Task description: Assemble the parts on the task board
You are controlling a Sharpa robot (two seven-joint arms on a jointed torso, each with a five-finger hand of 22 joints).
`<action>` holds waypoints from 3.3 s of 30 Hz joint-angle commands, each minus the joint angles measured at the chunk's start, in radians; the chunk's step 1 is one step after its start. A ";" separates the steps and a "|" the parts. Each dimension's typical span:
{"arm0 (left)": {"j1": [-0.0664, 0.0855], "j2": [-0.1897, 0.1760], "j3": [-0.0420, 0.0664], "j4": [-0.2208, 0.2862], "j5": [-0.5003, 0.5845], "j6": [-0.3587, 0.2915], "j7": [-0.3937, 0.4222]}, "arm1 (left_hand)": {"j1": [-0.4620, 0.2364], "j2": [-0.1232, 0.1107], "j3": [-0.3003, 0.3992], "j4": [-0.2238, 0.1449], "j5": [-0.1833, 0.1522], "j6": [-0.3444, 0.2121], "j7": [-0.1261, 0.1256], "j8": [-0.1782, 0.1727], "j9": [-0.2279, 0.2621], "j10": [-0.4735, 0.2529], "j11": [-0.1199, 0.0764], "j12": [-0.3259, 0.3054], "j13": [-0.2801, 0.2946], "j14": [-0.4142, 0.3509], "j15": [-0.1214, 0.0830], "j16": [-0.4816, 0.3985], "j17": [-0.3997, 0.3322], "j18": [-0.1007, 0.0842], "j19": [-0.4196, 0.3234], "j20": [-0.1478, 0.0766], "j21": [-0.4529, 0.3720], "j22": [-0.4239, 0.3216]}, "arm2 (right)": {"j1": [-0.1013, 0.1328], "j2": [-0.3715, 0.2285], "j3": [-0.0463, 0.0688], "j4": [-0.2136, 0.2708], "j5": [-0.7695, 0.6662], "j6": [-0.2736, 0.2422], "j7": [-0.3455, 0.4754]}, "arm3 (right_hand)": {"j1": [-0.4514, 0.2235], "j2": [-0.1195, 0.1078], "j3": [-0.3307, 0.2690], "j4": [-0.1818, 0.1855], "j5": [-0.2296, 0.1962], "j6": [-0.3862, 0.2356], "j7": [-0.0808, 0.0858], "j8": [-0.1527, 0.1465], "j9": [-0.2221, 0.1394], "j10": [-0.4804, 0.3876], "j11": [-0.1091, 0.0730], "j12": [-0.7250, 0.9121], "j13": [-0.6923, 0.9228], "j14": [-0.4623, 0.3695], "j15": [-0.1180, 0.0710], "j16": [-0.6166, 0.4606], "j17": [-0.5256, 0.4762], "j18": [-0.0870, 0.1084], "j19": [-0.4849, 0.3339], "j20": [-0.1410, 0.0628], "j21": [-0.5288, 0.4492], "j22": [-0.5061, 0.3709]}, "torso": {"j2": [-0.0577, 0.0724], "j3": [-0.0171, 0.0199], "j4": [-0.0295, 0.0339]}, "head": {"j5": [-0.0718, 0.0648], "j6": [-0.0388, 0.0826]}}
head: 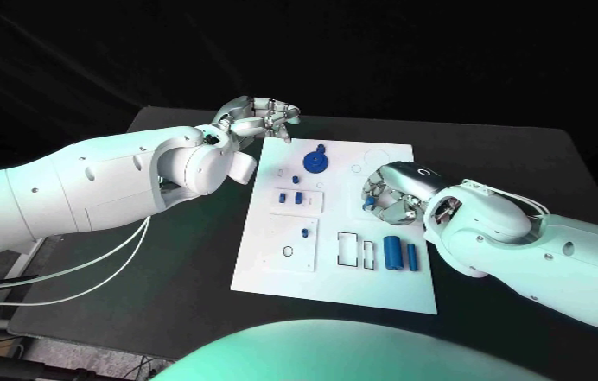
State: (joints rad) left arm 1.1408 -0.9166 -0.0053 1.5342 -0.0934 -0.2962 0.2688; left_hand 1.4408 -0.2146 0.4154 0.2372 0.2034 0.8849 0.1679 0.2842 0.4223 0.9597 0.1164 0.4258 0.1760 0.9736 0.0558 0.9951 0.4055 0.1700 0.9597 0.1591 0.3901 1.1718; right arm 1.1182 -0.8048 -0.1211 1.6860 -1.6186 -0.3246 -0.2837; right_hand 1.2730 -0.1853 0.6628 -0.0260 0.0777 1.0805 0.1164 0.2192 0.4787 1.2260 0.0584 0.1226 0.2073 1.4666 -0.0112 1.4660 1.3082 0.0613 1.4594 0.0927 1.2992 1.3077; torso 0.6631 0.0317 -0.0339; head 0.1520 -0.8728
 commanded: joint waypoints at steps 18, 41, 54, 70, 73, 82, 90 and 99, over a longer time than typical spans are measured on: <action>0.001 0.020 0.001 -0.012 -0.003 0.019 0.005 | -0.010 -0.002 0.007 -0.001 -0.006 -0.003 0.002 0.005 0.000 0.000 0.005 -0.007 -0.002 -0.001 0.003 -0.004 -0.001 0.010 -0.001 0.007 -0.006 -0.002 | 0.035 0.071 0.009 0.159 0.018 -0.048 0.017 | 0.002 0.007 0.006 -0.001 0.010 0.007 0.000 0.008 0.007 0.014 -0.001 0.000 0.002 0.047 -0.005 -0.006 0.000 -0.010 0.014 -0.003 0.017 0.196 | -0.001 -0.0012 0.0008 | 0.010 0.000; 0.001 0.041 0.000 -0.017 -0.002 0.027 0.002 | -0.012 -0.002 0.008 -0.002 -0.007 -0.002 0.002 0.006 0.001 0.000 0.006 -0.006 -0.002 -0.002 0.004 -0.005 -0.001 0.010 -0.002 0.007 -0.006 -0.003 | -0.093 0.244 -0.016 0.031 0.003 -0.011 0.064 | -0.003 0.004 0.007 -0.003 0.019 0.000 0.002 0.006 0.009 0.012 0.000 -0.006 0.001 0.047 -0.005 -0.008 -0.005 -0.010 0.014 -0.003 0.017 0.196 | 0.000 -0.0004 0.0006 | 0.029 0.000; 0.001 0.042 0.000 -0.018 -0.003 0.030 0.000 | -0.012 -0.002 0.008 -0.002 -0.007 -0.002 0.002 0.006 0.001 0.000 0.006 -0.006 -0.002 -0.002 0.004 -0.005 -0.001 0.010 -0.002 0.007 -0.006 -0.003 | -0.117 0.264 -0.020 0.000 -0.005 0.000 0.068 | -0.004 0.004 0.007 -0.003 0.022 -0.002 0.002 0.006 0.010 0.011 0.000 -0.008 0.002 0.047 -0.005 -0.008 -0.006 -0.010 0.014 -0.003 0.017 0.196 | 0.001 -0.0003 0.0000 | 0.033 0.000; 0.001 0.040 0.000 -0.019 -0.005 0.030 -0.001 | -0.014 -0.001 0.009 -0.003 -0.007 -0.002 0.002 0.007 0.001 0.000 0.006 -0.006 -0.003 -0.003 0.004 -0.005 -0.001 0.010 -0.002 0.008 -0.007 -0.004 | -0.119 0.264 -0.021 -0.012 -0.072 0.034 0.028 | -0.005 0.002 0.008 -0.005 0.025 -0.004 0.003 0.005 0.011 0.010 0.001 -0.010 0.002 0.046 -0.004 -0.009 -0.008 -0.009 0.013 -0.003 0.013 0.195 | 0.000 -0.0005 -0.0004 | 0.031 0.000; 0.001 0.039 0.000 -0.019 -0.005 0.029 -0.001 | -0.014 -0.001 0.009 -0.003 -0.007 -0.002 0.002 0.007 0.001 0.000 0.006 -0.006 -0.003 -0.003 0.004 -0.005 -0.001 0.010 -0.002 0.008 -0.007 -0.004 | -0.119 0.269 -0.021 -0.012 -0.088 0.039 0.024 | -0.005 -0.007 0.008 -0.012 0.027 -0.010 0.005 0.003 0.013 0.008 0.002 -0.015 0.002 0.046 -0.003 -0.010 -0.009 -0.009 0.012 -0.003 0.011 0.194 | 0.001 -0.0001 0.0003 | 0.030 0.000; 0.001 0.040 0.000 -0.019 -0.005 0.030 -0.003 | -0.016 -0.002 0.009 -0.003 -0.007 -0.003 0.002 0.007 0.001 0.000 0.006 -0.006 -0.003 -0.003 0.004 -0.005 0.000 0.010 -0.003 0.008 -0.008 -0.004 | -0.120 0.288 -0.025 -0.020 -0.093 0.066 0.042 | -0.065 -0.069 -0.024 -0.008 0.086 -0.073 0.029 -0.032 0.004 -0.034 0.026 -0.048 -0.001 0.044 0.016 -0.014 -0.019 -0.003 -0.004 0.012 -0.025 0.184 | 0.000 -0.0001 0.0009 | 0.029 0.000; 0.001 0.040 0.000 -0.019 -0.005 0.032 -0.005 | -0.016 -0.002 0.009 -0.003 -0.007 -0.003 0.002 0.007 0.001 0.000 0.006 -0.006 -0.003 -0.003 0.004 -0.005 0.000 0.010 -0.003 0.008 -0.008 -0.004 | -0.122 0.290 -0.027 -0.023 -0.092 0.046 0.046 | -0.079 -0.080 -0.049 -0.006 0.087 -0.092 0.033 -0.042 0.002 -0.067 0.033 -0.055 -0.002 0.042 0.023 -0.016 -0.024 0.003 -0.016 0.020 -0.053 0.176 | -0.001 -0.0003 -0.0007 | 0.027 0.000; 0.001 0.039 0.000 -0.020 -0.006 0.033 -0.006 | -0.017 -0.002 0.009 -0.004 -0.007 -0.004 0.002 0.007 0.001 -0.001 0.006 -0.006 -0.003 -0.004 0.004 -0.005 0.000 0.010 -0.003 0.008 -0.008 -0.005 | -0.123 0.264 -0.027 -0.005 -0.078 -0.061 0.064 | -0.052 -0.057 -0.156 -0.013 0.084 -0.152 0.043 -0.070 -0.010 -0.206 0.054 -0.041 -0.020 0.017 0.043 -0.038 -0.072 0.032 -0.081 0.038 -0.209 0.134 | 0.000 0.0010 0.0002 | 0.021 0.000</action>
State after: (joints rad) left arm 1.1408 -0.8787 -0.0056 1.5127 -0.0957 -0.2805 0.2592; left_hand 1.4327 -0.2148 0.4181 0.2345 0.2000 0.8849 0.1679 0.2888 0.4224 0.9597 0.1164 0.4259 0.1736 0.9736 0.0558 0.9951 0.4055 0.1700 0.9561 0.1626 0.3862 1.1683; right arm 0.9965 -0.5364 -0.1477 1.6743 -1.6944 -0.3209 -0.2358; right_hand 1.2139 -0.2444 0.5173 -0.0383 0.1608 0.9334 0.1591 0.1522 0.4701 1.0295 0.1112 0.0779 0.1890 1.4665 0.0258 1.4311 1.2367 0.0773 1.3840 0.1310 1.1027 1.3073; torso 0.6628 0.0320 -0.0341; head 0.1750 -0.8728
